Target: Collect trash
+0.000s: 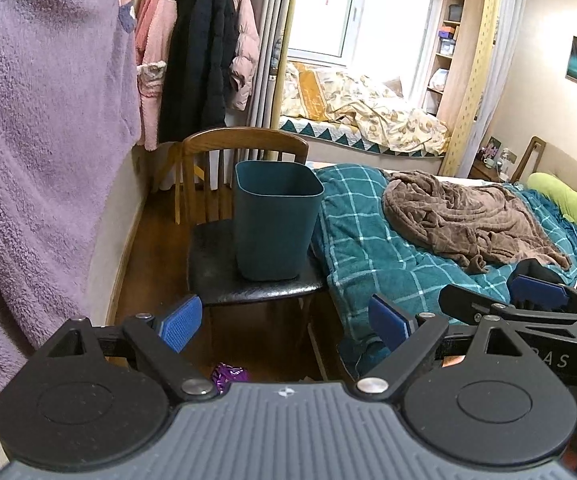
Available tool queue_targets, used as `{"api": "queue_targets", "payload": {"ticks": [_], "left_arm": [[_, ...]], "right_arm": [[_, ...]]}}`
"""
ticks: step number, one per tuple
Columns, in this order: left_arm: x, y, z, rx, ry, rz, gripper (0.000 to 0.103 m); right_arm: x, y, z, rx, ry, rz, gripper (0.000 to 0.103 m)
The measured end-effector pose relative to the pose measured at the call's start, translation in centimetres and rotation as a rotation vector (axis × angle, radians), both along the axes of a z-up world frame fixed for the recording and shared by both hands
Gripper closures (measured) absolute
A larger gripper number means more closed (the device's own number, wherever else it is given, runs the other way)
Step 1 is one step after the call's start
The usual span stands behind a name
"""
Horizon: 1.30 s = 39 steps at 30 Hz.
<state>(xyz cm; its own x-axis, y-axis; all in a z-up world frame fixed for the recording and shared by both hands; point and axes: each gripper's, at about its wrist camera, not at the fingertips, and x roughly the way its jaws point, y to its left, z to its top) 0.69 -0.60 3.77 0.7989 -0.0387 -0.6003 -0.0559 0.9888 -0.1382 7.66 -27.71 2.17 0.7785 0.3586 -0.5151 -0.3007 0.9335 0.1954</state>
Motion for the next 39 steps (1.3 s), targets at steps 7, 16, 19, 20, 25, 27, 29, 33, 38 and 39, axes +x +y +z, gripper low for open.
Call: {"api": "queue_targets", "payload": {"ticks": [7,16,19,20,25,27,29,33,38,39], "left_arm": [[0.6,0.0,0.0,-0.009,-0.004,-0.002,0.012],[4.4,-0.8,-0.9,-0.012,0.037,0.016,0.012],[6.4,-1.2,-1.4,-0.019,0.044,0.027,0.012],[7.2,-1.3,-1.5,-0.023,0.047,0.034,0.012],[11.8,-1.4,-2.9,-0.070,0.071,0.103,0.012],[13.9,-1.8,-4.0,-0.064,0.103,0.135,0.012],[15.6,-1.9,-5.3,-0.080,0.136,0.165,0.012],[18.8,-2.2,-8.7,-0.088,0.234,0.231,0.012],[21.1,-1.3,-13.8,-0.092,0.334,0.279,0.012],[21.6,-0.8,-15.1,-0.102,0.356,0.281,0.012]], "right_arm": [[0.7,0.1,0.2,-0.015,-0.017,0.001,0.003],[3.1,-0.6,-0.9,-0.023,-0.011,0.003,0.003],[4.9,-0.9,-1.7,-0.024,-0.001,0.021,0.003],[5.6,-1.0,-2.0,-0.019,0.001,0.028,0.003],[9.9,-2.0,-3.2,-0.021,-0.007,0.084,0.003],[11.8,-2.5,-4.2,-0.036,-0.002,0.110,0.003],[13.7,-3.0,-5.2,-0.036,-0.013,0.141,0.003],[17.9,-3.6,-7.8,-0.045,0.019,0.215,0.003],[21.9,-3.1,-13.3,-0.079,0.161,0.342,0.007],[22.3,-2.8,-14.6,-0.091,0.185,0.362,0.007]]}}
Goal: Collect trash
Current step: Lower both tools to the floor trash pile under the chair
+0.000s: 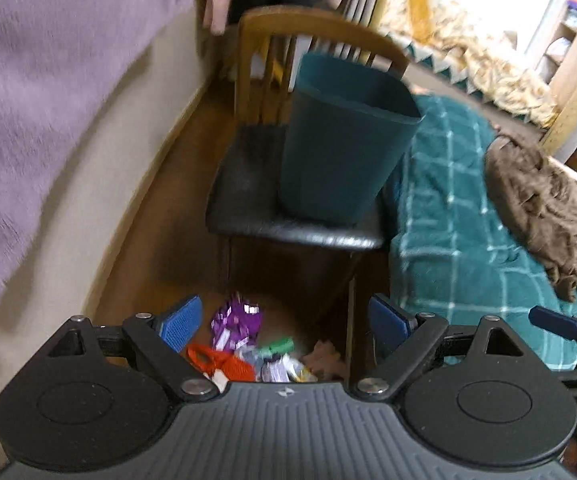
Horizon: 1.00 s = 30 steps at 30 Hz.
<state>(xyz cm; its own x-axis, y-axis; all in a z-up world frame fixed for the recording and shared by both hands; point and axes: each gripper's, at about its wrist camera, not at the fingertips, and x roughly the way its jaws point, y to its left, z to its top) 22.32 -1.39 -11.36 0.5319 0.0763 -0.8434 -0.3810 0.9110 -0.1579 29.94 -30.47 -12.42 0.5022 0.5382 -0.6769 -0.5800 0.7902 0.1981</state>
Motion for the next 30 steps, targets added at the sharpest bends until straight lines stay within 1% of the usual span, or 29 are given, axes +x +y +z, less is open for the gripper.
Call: {"api": "queue_targets", "payload": {"ticks": [3,5,6,9,12,14,15,18,20,23,25,27,28,30], "left_arm": [[1.3,1.3,-3.9,-0.011,0.060,-0.026,0.012],[2.2,2.2,-7.5,-0.002,0.117,-0.071,0.012],[2.7,2.7,-9.5,-0.012,0.142,-0.098,0.012],[4.0,4.2,-15.2,-0.038,0.222,-0.173,0.012],[4.9,5.0,-21.1,-0.047,0.281,-0.245,0.012],[5.6,5.2,-25.4,-0.023,0.317,-0.298,0.012],[5.8,5.1,-27.6,-0.014,0.331,-0.329,0.012],[7.1,4.7,-34.1,-0.013,0.373,-0.401,0.012],[7.6,4.5,-38.8,-0.027,0.402,-0.435,0.012],[8.3,3.7,-45.1,0.010,0.426,-0.494,0.012],[8.5,3.1,-48.9,0.036,0.436,-0.533,0.012],[8.6,2.6,-52.6,0.057,0.448,-0.569,0.012],[8.7,2.4,-54.4,0.069,0.457,-0.582,0.012],[8.8,2.2,-57.6,0.074,0.465,-0.591,0.012]], "right_arm": [[0.8,1.1,-3.8,-0.048,0.072,0.038,0.010],[1.2,2.0,-6.9,-0.091,0.118,0.044,0.014],[1.2,2.5,-8.4,-0.106,0.135,0.045,0.015],[0.7,4.5,-13.3,-0.164,0.169,0.038,0.015],[0.2,6.6,-18.7,-0.227,0.192,0.040,0.015],[1.1,7.3,-22.8,-0.250,0.247,0.048,0.016],[1.4,7.6,-24.9,-0.224,0.309,0.068,0.017],[1.9,8.9,-31.2,-0.256,0.371,0.080,0.017],[2.5,9.7,-35.9,-0.294,0.390,0.092,0.016],[2.5,11.0,-43.0,-0.350,0.413,0.135,0.017],[2.4,11.7,-47.0,-0.386,0.408,0.164,0.018],[2.3,12.0,-50.6,-0.398,0.403,0.195,0.018],[2.3,12.1,-52.6,-0.427,0.397,0.202,0.018],[2.0,12.3,-56.1,-0.441,0.393,0.232,0.020]]}}
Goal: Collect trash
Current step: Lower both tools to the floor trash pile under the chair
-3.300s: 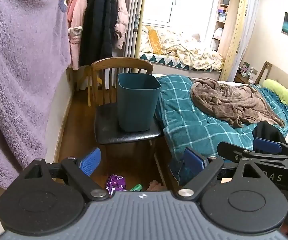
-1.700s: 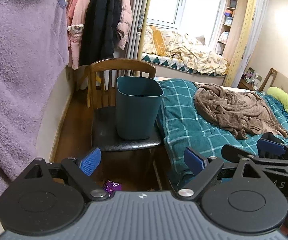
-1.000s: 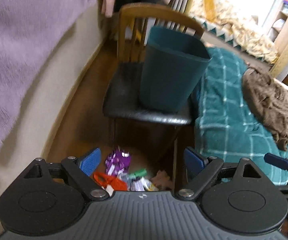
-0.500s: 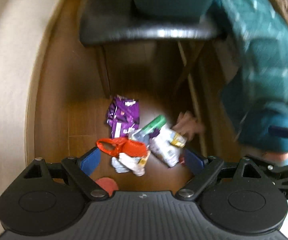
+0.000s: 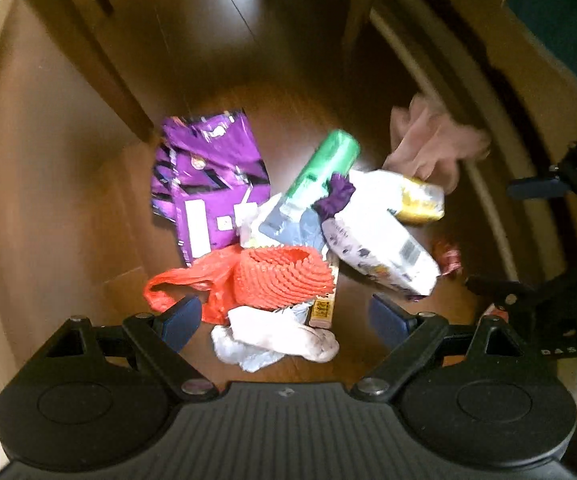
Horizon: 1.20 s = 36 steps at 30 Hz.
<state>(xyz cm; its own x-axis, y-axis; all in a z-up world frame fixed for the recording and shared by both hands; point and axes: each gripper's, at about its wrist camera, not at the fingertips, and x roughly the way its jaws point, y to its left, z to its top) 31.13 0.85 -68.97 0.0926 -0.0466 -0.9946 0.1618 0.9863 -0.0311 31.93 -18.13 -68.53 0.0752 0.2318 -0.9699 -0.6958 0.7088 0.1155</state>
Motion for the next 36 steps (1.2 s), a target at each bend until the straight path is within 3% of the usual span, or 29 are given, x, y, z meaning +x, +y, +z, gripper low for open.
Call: {"api": "queue_targets", "payload": {"ticks": [6,14,16,18,20,23,24,26,32,36], "left_arm": [[0.6,0.0,-6.8,-0.013,0.016,0.059,0.012],[1.6,-0.1,-11.9,-0.064,0.067,0.185,0.012],[1.8,0.0,-12.5,-0.068,0.075,0.218,0.015],[1.7,0.0,-12.7,-0.061,0.076,0.227,0.033],[1.7,0.0,-12.7,-0.070,0.094,0.243,0.051],[1.6,0.3,-12.3,-0.095,0.102,0.269,0.059],[1.6,0.3,-12.1,-0.100,0.103,0.269,0.070],[1.4,-0.1,-11.7,-0.092,0.110,0.261,0.078],[0.6,0.1,-8.7,-0.144,0.109,0.267,0.085],[0.0,0.1,-5.3,-0.138,0.100,0.265,0.089]], "right_arm": [[0.2,1.7,-8.2,-0.010,-0.012,0.047,0.022],[1.2,3.9,-14.2,0.001,-0.009,0.060,0.025],[1.2,4.4,-14.9,0.002,-0.007,0.067,0.028],[1.1,4.7,-15.4,-0.005,-0.008,0.077,0.033],[1.1,4.9,-15.7,-0.011,-0.003,0.070,0.047],[1.1,4.9,-15.5,-0.006,-0.009,0.036,0.056],[1.1,4.8,-15.4,-0.006,-0.011,0.026,0.059],[1.0,4.6,-15.1,0.000,-0.007,0.014,0.061],[0.5,3.8,-12.6,0.013,0.016,-0.040,0.061],[-0.1,3.0,-8.3,0.032,0.015,-0.083,0.061]]}}
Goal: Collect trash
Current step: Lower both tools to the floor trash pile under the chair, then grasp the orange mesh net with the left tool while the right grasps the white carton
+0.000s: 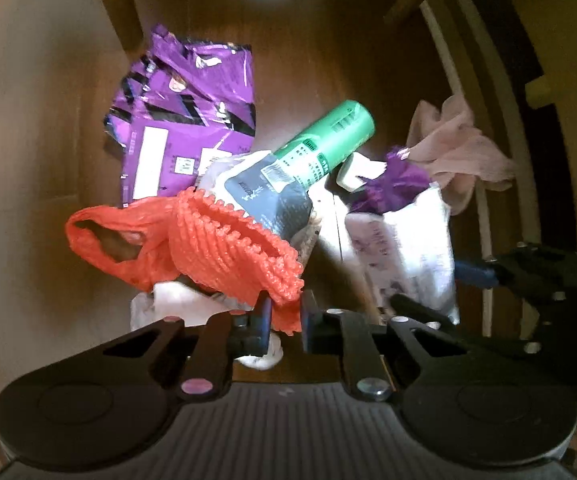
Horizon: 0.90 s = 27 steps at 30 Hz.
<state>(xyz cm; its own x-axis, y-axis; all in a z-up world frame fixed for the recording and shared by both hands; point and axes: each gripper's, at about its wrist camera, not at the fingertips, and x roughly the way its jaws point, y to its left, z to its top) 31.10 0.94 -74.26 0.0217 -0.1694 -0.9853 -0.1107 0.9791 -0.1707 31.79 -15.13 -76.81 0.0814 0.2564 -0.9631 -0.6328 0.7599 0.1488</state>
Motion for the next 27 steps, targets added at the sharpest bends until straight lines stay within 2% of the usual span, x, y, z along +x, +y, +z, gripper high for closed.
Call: {"api": "queue_targets", "payload": {"ticks": [6,18,22,25,27], "left_arm": [[-0.9,0.5,8.6,0.003,-0.033,0.008,0.090],[-0.3,0.5,32.7,-0.003,-0.217,-0.043,0.090],[0.9,0.5,39.1,0.000,-0.273,-0.057,0.090],[1.9,0.6,43.3,0.007,-0.316,-0.060,0.090],[2.5,0.5,46.1,0.016,-0.341,-0.056,0.090]], "right_arm": [[0.3,-1.5,9.1,0.041,-0.027,-0.068,0.061],[2.4,-2.8,33.2,0.138,-0.151,-0.162,0.061],[3.4,-2.8,40.5,0.180,-0.168,-0.184,0.061],[4.3,-3.6,44.9,0.247,-0.139,-0.211,0.061],[4.8,-3.9,47.3,0.255,-0.150,-0.213,0.061]]}}
